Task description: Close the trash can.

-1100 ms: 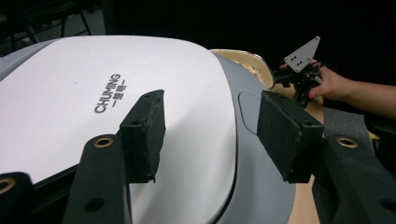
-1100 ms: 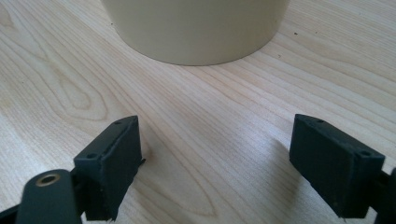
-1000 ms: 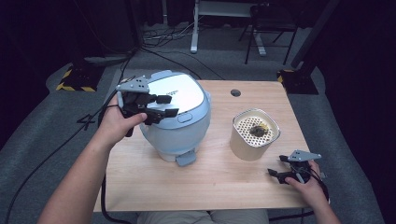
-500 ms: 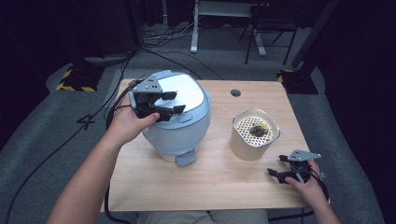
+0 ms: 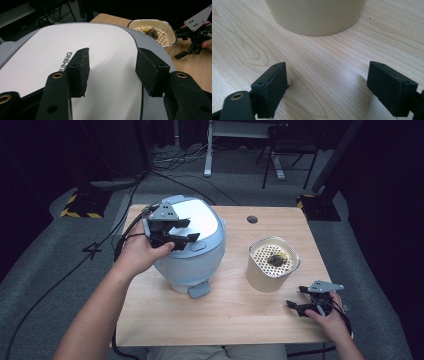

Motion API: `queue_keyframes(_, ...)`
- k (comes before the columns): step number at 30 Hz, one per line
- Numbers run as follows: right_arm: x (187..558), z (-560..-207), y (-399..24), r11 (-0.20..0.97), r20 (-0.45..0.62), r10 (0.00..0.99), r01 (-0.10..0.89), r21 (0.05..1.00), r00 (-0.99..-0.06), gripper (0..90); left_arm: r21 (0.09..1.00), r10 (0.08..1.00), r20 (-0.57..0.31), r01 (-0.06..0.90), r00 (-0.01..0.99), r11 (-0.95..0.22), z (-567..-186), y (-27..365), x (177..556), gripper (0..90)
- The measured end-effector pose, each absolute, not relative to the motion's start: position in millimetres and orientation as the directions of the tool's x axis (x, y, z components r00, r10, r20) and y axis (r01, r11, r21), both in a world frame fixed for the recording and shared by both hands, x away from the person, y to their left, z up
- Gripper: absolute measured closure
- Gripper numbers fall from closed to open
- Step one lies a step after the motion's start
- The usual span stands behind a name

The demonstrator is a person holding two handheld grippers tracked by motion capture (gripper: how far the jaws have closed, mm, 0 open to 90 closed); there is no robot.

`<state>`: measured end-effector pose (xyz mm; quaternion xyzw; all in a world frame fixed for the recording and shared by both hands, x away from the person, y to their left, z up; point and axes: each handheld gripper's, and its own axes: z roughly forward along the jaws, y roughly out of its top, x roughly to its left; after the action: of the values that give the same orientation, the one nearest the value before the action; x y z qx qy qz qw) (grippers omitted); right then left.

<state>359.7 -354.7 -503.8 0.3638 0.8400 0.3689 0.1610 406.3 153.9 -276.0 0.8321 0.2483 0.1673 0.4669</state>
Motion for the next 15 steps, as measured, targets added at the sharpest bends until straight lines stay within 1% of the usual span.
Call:
queue_keyframes(1, 359.7, -503.8, -354.7, 0.463, -0.002, 0.73, 0.492, 0.737, -0.683, 16.9, 0.862, 0.574, 0.044, 0.259, 0.817, -0.435, -276.3, 153.9, 406.4, 44.8)
queue_keyframes(2, 359.7, -503.9, -354.7, 0.463, -0.002, 0.73, 0.492, 0.737, -0.683, 16.9, 0.864, 0.584, 0.041, 0.264, 0.811, -0.428, -276.9, 153.4, 406.1, 42.1)
queue_keyframes(3, 359.7, -503.8, -354.7, 0.463, -0.002, 0.73, 0.492, 0.737, -0.683, 16.9, 0.867, 0.594, 0.052, 0.259, 0.802, -0.425, -278.3, 152.2, 405.7, 36.4)
queue_keyframes(4, 359.7, -503.9, -354.7, 0.463, -0.002, 0.73, 0.492, 0.737, -0.683, 16.9, 0.87, 0.602, 0.053, 0.259, 0.797, -0.42, -278.8, 151.6, 405.5, 33.4)
queue_keyframes(7, 359.7, -503.8, -354.6, 0.463, -0.002, 0.73, 0.493, 0.737, -0.683, 16.8, 0.868, 0.606, 0.056, 0.261, 0.794, -0.422, -276.7, 152.5, 403.7, 31.3)
queue_keyframes(12, 359.8, -503.8, -354.6, 0.463, -0.002, 0.731, 0.493, 0.737, -0.683, 16.9, 0.893, 0.576, 0.022, 0.243, 0.817, -0.379, -272.9, 156.4, 397.7, 30.4)
queue_keyframes(13, 359.8, -503.8, -354.6, 0.462, -0.002, 0.731, 0.493, 0.737, -0.683, 16.8, 0.914, 0.545, 0.007, 0.215, 0.838, -0.343, -269.6, 158.7, 390.1, 29.7)
queue_keyframes(15, 360.0, -503.8, -354.6, 0.462, -0.001, 0.731, 0.493, 0.737, -0.683, 16.8, 0.927, 0.52, -0.015, 0.207, 0.854, -0.313, -267.6, 160.2, 382.1, 29.6)
